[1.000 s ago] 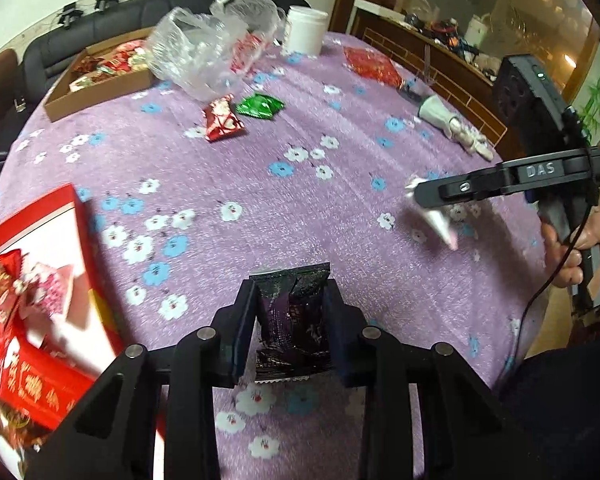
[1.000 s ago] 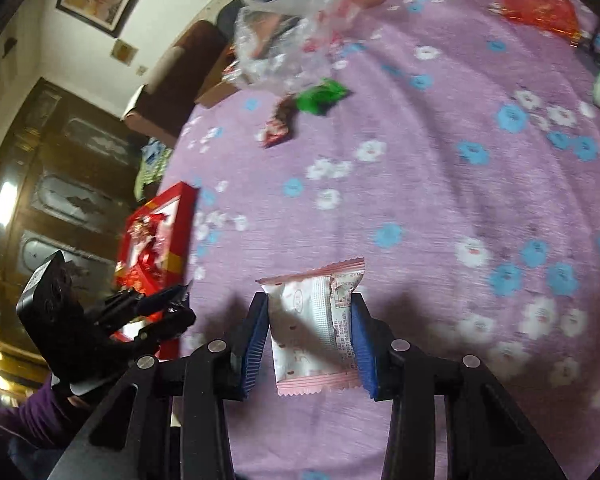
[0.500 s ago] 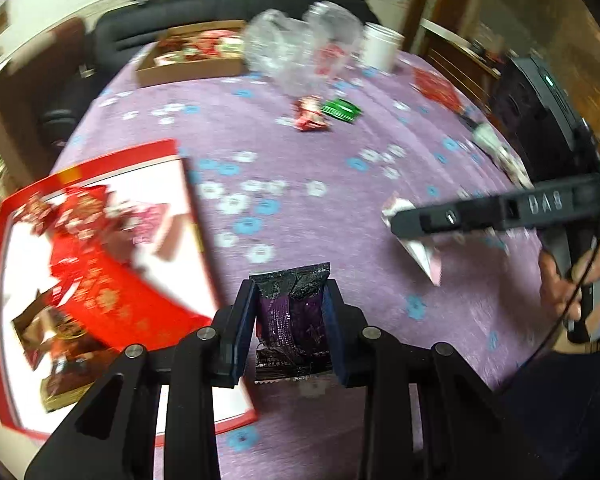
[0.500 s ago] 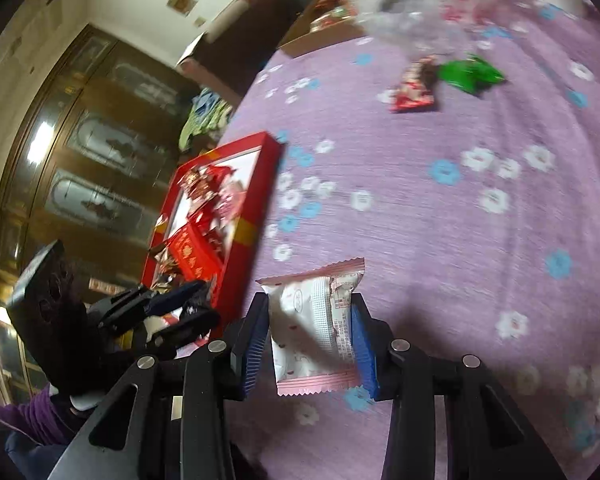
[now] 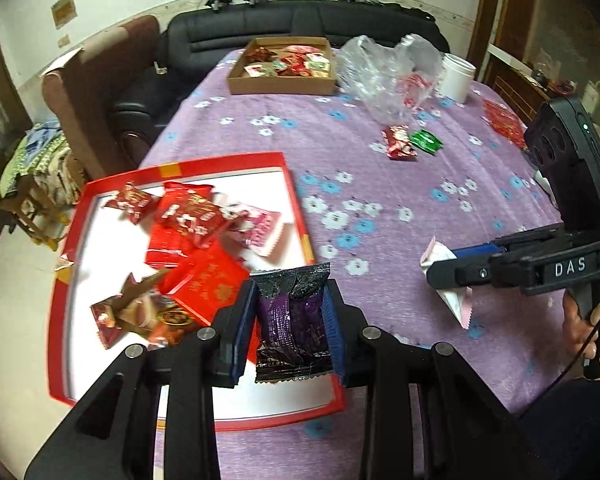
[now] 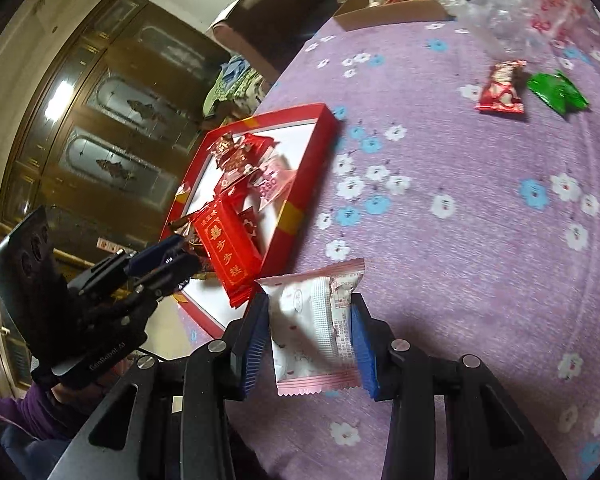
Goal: Organize snacks
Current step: 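Carry the white-pink and dark purple packets over the white tray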
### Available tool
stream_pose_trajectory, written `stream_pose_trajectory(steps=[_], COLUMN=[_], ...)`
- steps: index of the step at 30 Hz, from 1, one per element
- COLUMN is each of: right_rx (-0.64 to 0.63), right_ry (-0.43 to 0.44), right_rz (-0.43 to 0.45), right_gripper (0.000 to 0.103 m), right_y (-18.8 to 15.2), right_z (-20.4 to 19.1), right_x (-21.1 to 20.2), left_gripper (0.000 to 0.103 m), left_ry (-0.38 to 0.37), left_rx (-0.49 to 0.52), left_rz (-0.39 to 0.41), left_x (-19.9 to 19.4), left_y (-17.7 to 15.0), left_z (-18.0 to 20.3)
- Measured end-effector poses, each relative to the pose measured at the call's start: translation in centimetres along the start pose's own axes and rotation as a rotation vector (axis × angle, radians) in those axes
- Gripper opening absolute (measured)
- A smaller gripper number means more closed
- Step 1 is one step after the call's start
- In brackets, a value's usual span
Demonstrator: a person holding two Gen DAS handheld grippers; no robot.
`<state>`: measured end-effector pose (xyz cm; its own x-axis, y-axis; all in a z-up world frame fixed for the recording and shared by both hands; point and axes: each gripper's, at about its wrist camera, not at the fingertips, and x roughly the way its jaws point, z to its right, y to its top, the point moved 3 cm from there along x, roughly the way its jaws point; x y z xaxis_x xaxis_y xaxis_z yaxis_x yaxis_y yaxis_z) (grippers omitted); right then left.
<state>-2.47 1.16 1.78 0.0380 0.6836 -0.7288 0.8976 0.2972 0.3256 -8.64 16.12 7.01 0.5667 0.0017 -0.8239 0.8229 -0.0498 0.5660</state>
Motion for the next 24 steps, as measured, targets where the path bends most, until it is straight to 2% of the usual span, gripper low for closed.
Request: stream_pose_trajectory(steps=[10, 24], right_rx=[-0.091, -0.149], right_ry=[-0.013, -0.010], right_rz=[-0.024, -0.022], right_gripper=[0.040, 0.040], right_y=[1.3, 3.3], right_z=[-3.1, -6.3], right_x=[1.7, 3.1], left_gripper=[0.030, 0.031], left_ry=[0.069, 0.120], left_rx=[-0.035, -0.051], left_rz=[0.006, 0.012], left_x=[-0.3, -0.1], left_y=[0.5, 0.6], left_z=[-2.6, -5.7])
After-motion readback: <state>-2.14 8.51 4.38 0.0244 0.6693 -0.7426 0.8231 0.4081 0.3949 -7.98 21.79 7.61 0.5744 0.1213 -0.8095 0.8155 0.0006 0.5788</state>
